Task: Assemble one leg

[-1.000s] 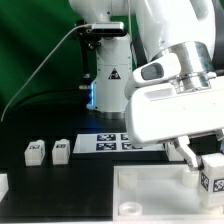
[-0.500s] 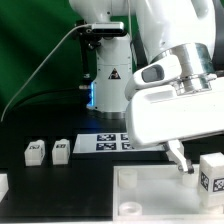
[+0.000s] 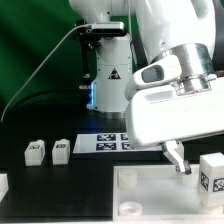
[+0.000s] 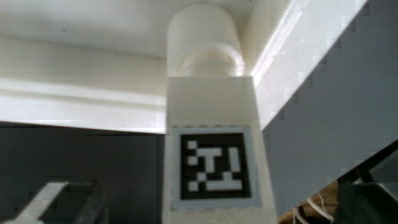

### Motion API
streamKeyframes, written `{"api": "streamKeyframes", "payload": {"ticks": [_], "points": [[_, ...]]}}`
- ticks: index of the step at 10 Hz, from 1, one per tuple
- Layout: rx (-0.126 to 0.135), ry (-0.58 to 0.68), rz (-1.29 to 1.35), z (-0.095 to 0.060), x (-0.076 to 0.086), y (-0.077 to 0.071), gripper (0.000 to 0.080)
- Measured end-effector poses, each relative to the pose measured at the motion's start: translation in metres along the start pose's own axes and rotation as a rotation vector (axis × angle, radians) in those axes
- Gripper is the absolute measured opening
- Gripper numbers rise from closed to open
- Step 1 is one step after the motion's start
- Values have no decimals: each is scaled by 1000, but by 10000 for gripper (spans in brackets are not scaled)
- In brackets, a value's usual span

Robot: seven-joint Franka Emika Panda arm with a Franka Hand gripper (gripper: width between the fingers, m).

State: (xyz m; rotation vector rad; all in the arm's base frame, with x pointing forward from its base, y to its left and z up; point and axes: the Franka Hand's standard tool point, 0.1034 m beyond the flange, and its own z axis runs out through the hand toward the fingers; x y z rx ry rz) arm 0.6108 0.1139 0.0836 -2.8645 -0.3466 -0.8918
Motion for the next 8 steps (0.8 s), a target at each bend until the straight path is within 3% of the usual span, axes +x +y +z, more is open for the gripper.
{"api": "streamKeyframes", "payload": {"ticks": [3,4,5,6,8], "points": [[6,-24,5,1,-2,-1,649],[23,-96,10,-1,7,-5,649],[12,-72,4,-10,21,0,649],[23,-114,11,-6,18,-1,649],[72,-328,19,-7,26,-3,649]]}}
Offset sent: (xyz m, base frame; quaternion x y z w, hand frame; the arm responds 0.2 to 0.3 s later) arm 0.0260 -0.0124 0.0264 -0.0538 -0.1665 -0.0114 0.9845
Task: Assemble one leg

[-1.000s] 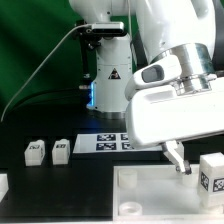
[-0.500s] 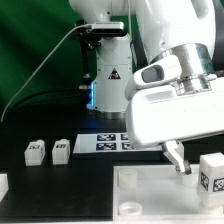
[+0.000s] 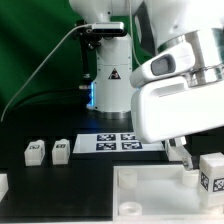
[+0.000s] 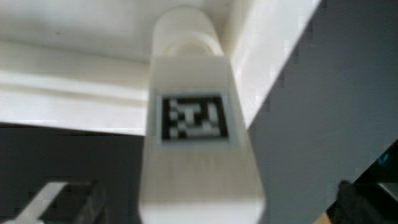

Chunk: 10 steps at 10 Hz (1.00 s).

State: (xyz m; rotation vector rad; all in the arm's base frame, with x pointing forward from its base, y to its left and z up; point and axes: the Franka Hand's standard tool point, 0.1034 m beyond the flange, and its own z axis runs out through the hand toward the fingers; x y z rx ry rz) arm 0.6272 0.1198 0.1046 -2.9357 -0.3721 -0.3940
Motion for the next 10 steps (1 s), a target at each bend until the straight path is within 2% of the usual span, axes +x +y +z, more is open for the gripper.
{"api": "streamKeyframes", "payload": {"ticks": [2,3,4,5,8,10], "points": [[25,-171,0,2,-11,6,649],[34,-211,0,1,-10,5,649],[59,-325,4,-1,-18,-1,649],[67,-343,2,0,-12,-2,649],[61,-322,10,3,-10,1,649],[61,-333,60,11,5,13,649]]}}
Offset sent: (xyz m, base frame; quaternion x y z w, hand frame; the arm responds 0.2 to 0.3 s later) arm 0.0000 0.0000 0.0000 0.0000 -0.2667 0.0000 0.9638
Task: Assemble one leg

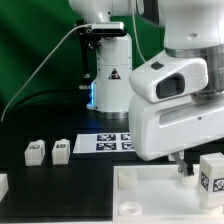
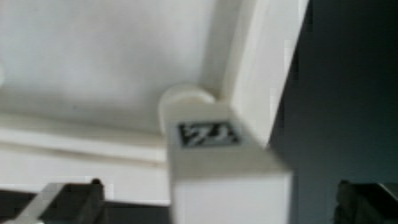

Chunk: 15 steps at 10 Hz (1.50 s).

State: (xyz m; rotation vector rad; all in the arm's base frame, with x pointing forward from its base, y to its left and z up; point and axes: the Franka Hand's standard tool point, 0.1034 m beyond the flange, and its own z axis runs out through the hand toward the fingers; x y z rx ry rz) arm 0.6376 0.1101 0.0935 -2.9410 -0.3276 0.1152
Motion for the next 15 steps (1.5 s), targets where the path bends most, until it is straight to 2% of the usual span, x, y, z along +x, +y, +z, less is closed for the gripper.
{"api": "streamKeyframes", "payload": {"ticks": [2,4,5,6,11,13,15], "points": [[6,1,17,2,1,6,649],[6,1,14,2,1,5,398],[6,1,14,2,1,5,398],[6,1,14,2,1,5,291],[4,20,105,3,1,5,291],[16,46,371,3,2,8,291],[17,112,627,3,0,10,294]]}}
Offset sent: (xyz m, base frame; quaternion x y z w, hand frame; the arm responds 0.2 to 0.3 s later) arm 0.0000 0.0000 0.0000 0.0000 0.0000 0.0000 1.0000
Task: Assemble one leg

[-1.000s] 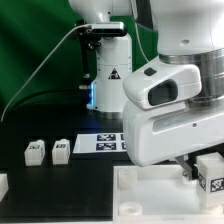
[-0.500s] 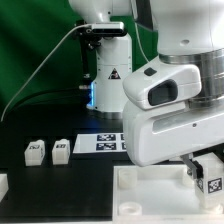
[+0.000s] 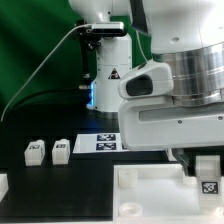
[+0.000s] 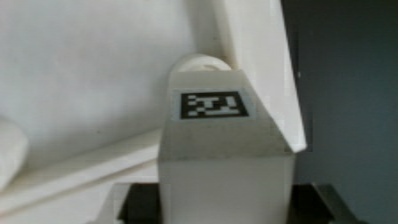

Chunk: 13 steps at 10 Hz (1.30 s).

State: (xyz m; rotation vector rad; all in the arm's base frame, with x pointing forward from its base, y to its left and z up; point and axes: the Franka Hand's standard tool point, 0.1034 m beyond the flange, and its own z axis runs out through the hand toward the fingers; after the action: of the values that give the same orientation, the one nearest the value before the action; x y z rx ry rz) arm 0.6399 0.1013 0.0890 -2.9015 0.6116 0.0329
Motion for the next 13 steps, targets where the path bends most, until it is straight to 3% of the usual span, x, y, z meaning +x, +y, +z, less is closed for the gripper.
{"api": "streamKeyframes", "payload": {"ticks": [6,9,10,11,12,13], "points": [[-21,36,741,-1,-3,5,294],[-35,47,834,0,-7,3,294],[-35,46,804,0,-7,3,389],[-36,45,747,0,-7,2,536],[-36,45,657,0,-8,-1,536],[-39,45,512,-1,-12,-8,626]]}}
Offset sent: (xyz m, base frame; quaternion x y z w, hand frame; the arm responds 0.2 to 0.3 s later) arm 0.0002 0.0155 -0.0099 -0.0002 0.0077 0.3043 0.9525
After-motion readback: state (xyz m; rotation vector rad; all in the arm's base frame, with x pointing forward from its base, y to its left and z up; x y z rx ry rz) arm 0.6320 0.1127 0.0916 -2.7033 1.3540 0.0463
